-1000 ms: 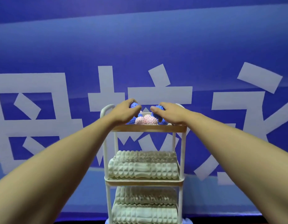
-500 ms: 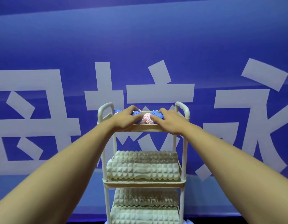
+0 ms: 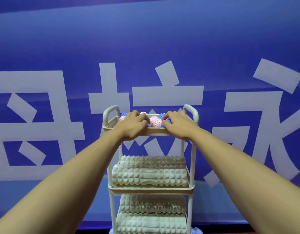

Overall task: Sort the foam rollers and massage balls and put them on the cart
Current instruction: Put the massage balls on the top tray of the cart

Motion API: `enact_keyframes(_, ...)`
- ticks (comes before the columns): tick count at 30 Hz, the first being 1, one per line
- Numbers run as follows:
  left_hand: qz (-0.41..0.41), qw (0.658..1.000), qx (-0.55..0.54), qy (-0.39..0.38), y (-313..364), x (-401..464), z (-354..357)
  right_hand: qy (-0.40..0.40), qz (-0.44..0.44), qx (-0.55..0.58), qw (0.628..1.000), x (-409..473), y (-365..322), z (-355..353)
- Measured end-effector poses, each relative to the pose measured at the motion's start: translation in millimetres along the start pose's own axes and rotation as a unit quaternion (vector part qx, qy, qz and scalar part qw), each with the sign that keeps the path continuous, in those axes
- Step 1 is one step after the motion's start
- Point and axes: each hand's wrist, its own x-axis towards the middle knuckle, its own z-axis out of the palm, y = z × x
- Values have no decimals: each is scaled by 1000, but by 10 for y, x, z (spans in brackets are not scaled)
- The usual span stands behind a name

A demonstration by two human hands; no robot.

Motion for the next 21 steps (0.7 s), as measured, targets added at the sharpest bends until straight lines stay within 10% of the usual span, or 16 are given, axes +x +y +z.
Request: enact_keyframes(21, -31, 996, 76, 18, 218, -41, 52, 55, -29, -47, 997, -109, 91, 16)
